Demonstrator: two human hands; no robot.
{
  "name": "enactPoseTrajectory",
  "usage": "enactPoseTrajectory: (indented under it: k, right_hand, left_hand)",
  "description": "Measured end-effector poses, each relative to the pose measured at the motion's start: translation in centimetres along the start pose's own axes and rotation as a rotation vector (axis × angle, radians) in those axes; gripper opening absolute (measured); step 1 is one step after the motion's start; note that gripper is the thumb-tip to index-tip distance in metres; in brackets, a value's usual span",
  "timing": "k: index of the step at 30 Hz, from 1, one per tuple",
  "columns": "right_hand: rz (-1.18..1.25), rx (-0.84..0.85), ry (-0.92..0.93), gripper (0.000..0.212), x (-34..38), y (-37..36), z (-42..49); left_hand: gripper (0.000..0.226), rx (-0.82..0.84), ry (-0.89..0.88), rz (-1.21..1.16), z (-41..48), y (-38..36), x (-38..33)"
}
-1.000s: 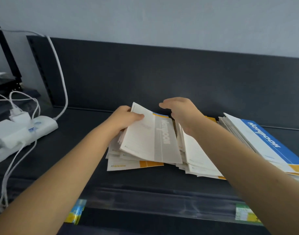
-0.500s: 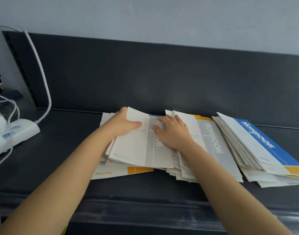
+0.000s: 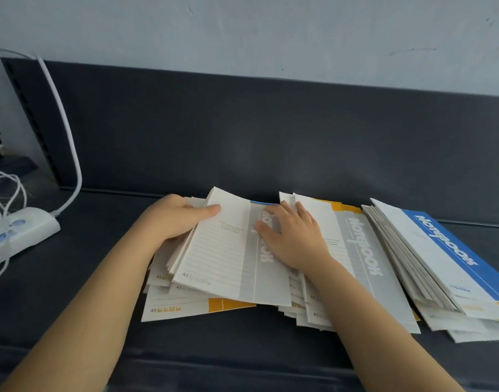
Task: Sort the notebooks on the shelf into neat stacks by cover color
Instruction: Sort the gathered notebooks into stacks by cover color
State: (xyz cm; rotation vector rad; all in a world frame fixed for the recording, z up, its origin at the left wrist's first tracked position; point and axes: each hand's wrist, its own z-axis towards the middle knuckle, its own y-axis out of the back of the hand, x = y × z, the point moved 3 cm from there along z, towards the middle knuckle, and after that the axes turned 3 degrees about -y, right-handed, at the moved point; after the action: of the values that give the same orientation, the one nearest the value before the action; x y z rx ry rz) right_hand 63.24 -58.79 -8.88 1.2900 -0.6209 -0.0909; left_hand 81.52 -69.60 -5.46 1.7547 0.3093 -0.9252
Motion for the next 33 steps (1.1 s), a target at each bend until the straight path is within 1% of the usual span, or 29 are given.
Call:
enactPoseTrajectory:
  k: [2, 3, 5, 7, 8, 10, 12, 15, 16, 17, 19, 20, 22, 25, 28, 32, 33]
  right_hand:
    - [0.004, -0.001, 0.001, 0.054, 0.0, 0.0, -0.1]
    - [0.005, 0.003, 0.001, 0.054, 0.0, 0.0, -0.1]
    - [0.005, 0.001, 0.002, 0.054, 0.0, 0.0, -0.1]
    - [0.003, -0.005, 0.004, 0.054, 0.0, 0.0, -0.1]
    - [0.000, -0.005, 0.005, 0.054, 0.0, 0.0, -0.1]
    - [-0.010, 0.000, 0.002, 0.054, 0.1, 0.0, -0.1]
    - [-0.023, 0.006, -0.003, 0.054, 0.1, 0.0, -0.2]
    - [-0.038, 0.002, 0.005, 0.054, 0.1, -0.2, -0.2]
    - [-0.040, -0.001, 0.008, 0.054, 0.2, -0.3, -0.2]
    - [-0.042, -0.003, 0.009, 0.054, 0.2, -0.2, -0.2]
    - [-0.049, -0.007, 0.008, 0.054, 0.3, -0.3, -0.2]
    - [-0.055, -0.007, 0.006, 0.054, 0.3, -0.3, -0.2]
    - [-0.065, -0.004, 0.005, 0.053, 0.3, -0.3, -0.1]
    - [-0.072, -0.009, 0.005, 0.054, 0.5, -0.3, -0.2]
    - [-0.017, -0.016, -0.009, 0.061, 0.7, 0.1, -0.6]
    - [0.134, -0.013, -0.050, 0.075, 0.6, 0.6, -1.1]
    - [0.145, -0.009, -0.061, 0.082, 0.7, 0.6, -1.1]
  left_hand:
    - [0.073, -0.120, 0.070, 0.150, 0.0, 0.9, 0.5]
    - [0.081, -0.143, 0.116, 0.191, 0.0, 1.1, 0.8]
    - [0.085, -0.109, 0.181, 0.200, 0.1, 1.1, 1.2]
    - [0.086, -0.067, 0.198, 0.159, 0.4, 0.9, 1.5]
    - [0.090, -0.053, 0.205, 0.113, 0.4, 0.9, 1.6]
    - [0.102, -0.016, 0.215, -0.045, 0.5, 1.0, 1.7]
    - [0.107, 0.028, 0.194, -0.167, 0.7, 1.1, 1.5]
    - [0.115, 0.103, 0.176, -0.209, 0.8, 0.9, 1.5]
    - [0.112, 0.124, 0.163, -0.202, 0.8, 0.7, 1.4]
    - [0.102, 0.145, 0.131, -0.206, 0.8, 0.6, 1.3]
    - [0.068, 0.206, 0.047, -0.264, 0.7, 0.3, 0.6]
    - [0.055, 0.238, 0.013, -0.300, 0.7, 0.1, 0.3]
    - [0.042, 0.266, -0.020, -0.342, 0.6, -0.3, -0.1]
    - [0.032, 0.245, 0.030, -0.390, 0.9, -0.5, 0.3]
    - [0.031, 0.235, 0.080, -0.499, 1.1, 0.0, 0.5]
    - [0.031, 0.253, 0.045, -0.597, 1.3, 0.6, 0.2]
    - [0.031, 0.252, 0.028, -0.612, 1.3, 0.6, 0.1]
